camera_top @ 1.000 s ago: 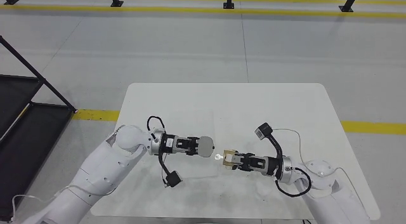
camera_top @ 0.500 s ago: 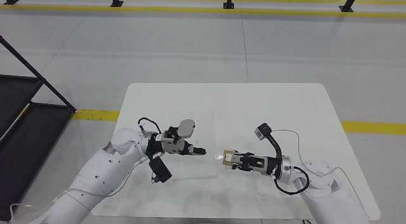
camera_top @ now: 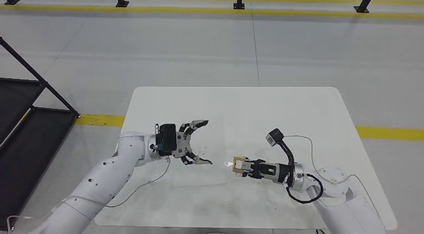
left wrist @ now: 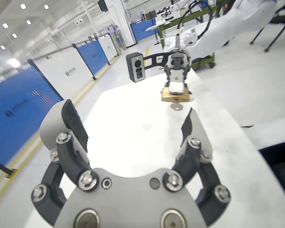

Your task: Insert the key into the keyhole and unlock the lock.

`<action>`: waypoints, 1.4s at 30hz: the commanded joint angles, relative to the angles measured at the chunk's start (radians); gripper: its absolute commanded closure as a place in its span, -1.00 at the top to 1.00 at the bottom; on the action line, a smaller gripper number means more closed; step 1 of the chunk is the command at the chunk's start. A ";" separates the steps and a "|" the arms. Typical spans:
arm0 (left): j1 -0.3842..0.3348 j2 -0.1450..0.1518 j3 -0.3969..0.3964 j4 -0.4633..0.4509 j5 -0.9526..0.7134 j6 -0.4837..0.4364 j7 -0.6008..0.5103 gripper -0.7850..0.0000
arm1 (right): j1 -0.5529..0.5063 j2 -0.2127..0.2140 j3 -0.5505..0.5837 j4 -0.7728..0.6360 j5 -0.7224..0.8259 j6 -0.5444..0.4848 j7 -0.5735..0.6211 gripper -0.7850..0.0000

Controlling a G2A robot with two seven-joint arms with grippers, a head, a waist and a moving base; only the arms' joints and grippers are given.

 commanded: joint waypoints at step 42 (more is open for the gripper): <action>0.022 -0.015 0.016 0.062 -0.392 -0.113 -0.240 1.00 | 0.000 0.000 0.000 0.000 0.000 0.000 0.000 -1.00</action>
